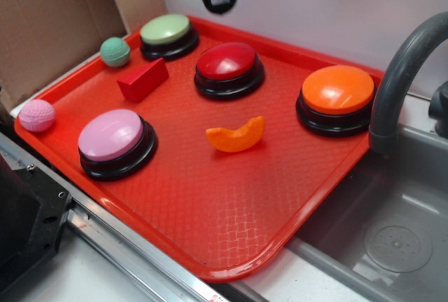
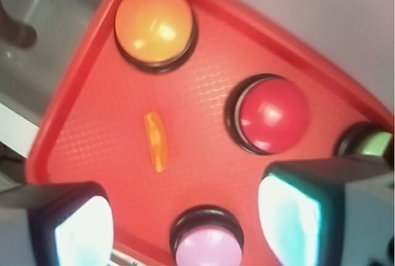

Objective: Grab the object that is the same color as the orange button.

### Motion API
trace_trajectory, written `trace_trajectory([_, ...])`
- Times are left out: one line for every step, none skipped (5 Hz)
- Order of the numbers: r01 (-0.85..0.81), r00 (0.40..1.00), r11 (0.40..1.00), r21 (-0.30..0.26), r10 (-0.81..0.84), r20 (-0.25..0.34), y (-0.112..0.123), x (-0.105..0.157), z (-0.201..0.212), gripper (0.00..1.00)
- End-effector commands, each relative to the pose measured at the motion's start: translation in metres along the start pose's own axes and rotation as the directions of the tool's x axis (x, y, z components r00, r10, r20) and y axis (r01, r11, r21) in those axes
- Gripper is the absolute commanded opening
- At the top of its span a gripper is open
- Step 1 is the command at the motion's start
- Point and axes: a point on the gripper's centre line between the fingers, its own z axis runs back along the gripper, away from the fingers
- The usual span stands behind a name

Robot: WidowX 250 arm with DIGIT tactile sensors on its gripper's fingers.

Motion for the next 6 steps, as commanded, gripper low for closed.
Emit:
trace_trajectory([0.105,0.993,0.994,-0.018,-0.105,-0.053,-0.022,0.013,-0.063,1.0])
trace_trajectory([0.142,0.987,0.988,-0.056,-0.145,-0.065,-0.032,0.015,-0.084,1.0])
trace_trajectory([0.146,0.985,0.987,-0.065,-0.151,-0.088,-0.037,0.013,-0.093,1.0])
trace_trajectory([0.151,0.98,0.986,-0.077,-0.159,-0.121,-0.042,0.01,-0.105,1.0])
trace_trajectory([0.137,0.978,0.988,-0.076,-0.147,-0.148,-0.04,0.001,-0.114,1.0])
trace_trajectory([0.131,0.974,0.988,-0.084,-0.144,-0.175,-0.037,-0.006,-0.129,1.0])
